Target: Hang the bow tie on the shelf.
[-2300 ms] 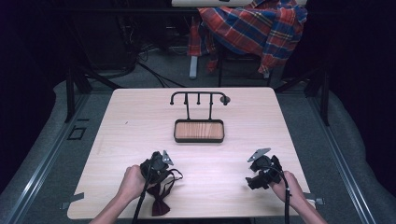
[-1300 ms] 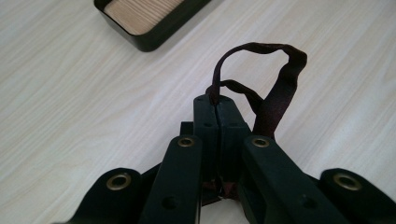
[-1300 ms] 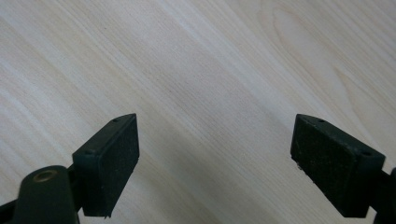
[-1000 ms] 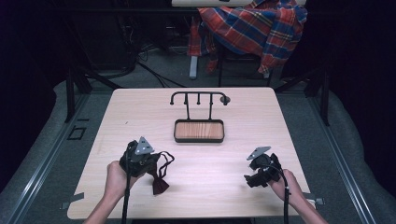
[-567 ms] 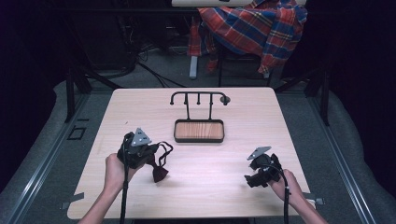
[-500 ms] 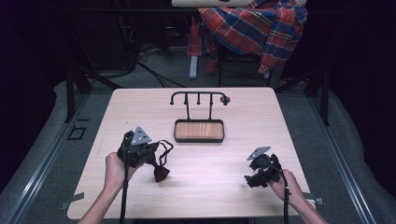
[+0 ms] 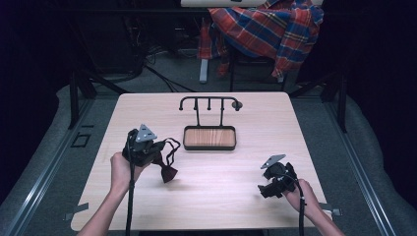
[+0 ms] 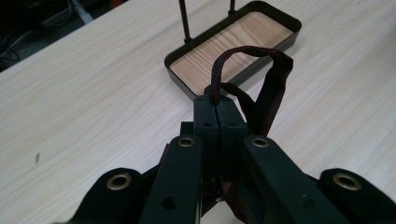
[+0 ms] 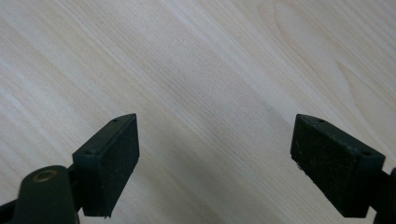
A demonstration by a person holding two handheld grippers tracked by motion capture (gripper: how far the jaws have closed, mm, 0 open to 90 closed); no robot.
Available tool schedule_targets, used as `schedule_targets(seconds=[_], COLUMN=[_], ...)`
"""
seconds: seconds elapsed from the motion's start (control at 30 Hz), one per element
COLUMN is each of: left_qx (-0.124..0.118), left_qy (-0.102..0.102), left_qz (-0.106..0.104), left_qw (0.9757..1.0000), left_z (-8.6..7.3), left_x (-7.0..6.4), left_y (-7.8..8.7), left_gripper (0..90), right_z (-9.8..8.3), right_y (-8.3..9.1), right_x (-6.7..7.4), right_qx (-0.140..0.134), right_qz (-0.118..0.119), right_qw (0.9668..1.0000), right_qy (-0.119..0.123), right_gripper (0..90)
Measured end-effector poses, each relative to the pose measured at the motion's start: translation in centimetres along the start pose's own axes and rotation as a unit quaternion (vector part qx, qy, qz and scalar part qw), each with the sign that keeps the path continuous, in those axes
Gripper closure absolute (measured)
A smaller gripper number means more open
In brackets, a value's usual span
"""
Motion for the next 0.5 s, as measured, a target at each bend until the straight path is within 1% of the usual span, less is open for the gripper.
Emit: schedule_targets(seconds=[0.03, 0.13, 0.17, 0.2, 0.27, 0.3, 0.37, 0.5], left_qx=[0.002, 0.0, -0.002, 0.0, -0.003, -0.005, -0.008, -0.009], left_qy=[-0.002, 0.0, 0.004, 0.002, 0.005, 0.005, 0.009, 0.003], left_qz=[0.003, 0.01, 0.01, 0.011, 0.014, 0.014, 0.01, 0.012], left_qw=[1.0, 1.0, 0.9999, 0.9999, 0.9999, 0.9999, 0.9999, 0.9999], left_z=[0.2, 0.8, 1.0, 1.2, 1.8, 2.1, 2.6, 3.5], left_x=[0.1, 0.6, 0.7, 1.0, 1.4, 1.6, 1.8, 2.1], left_y=[0.0, -0.2, -0.3, -0.4, -0.6, -0.7, -0.9, -1.1], left_gripper=[89.2, 89.2, 89.2, 89.2, 89.2, 89.2, 89.3, 89.3], right_z=[0.1, 0.2, 0.2, 0.2, 0.1, 0.1, 0.1, 0.2], right_y=[0.1, 0.2, 0.2, 0.2, 0.0, 0.0, 0.1, 0.2], right_x=[0.1, 0.2, 0.1, 0.1, 0.1, 0.0, 0.0, 0.0], right_qx=[-0.003, -0.01, -0.003, -0.003, -0.003, 0.0, -0.003, -0.005], right_qz=[-0.005, -0.002, -0.003, -0.003, 0.007, 0.002, 0.001, -0.001], right_qw=[1.0, 0.9999, 1.0, 1.0, 1.0, 1.0, 1.0, 1.0], right_qy=[0.0, 0.003, 0.003, 0.003, -0.002, -0.001, -0.006, -0.005], right_gripper=[15.2, 15.2, 15.2, 15.2, 15.2, 15.2, 15.2, 15.1])
Point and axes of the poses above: each handheld gripper's, and its own axes: y roughly backward along the jaws, z roughly out of its top, x roughly to its left, the point moved 4 cm from there along -y, roughly forward along the jaws, and after that the axes turned 12 degrees about x, right-handed, at the moved point
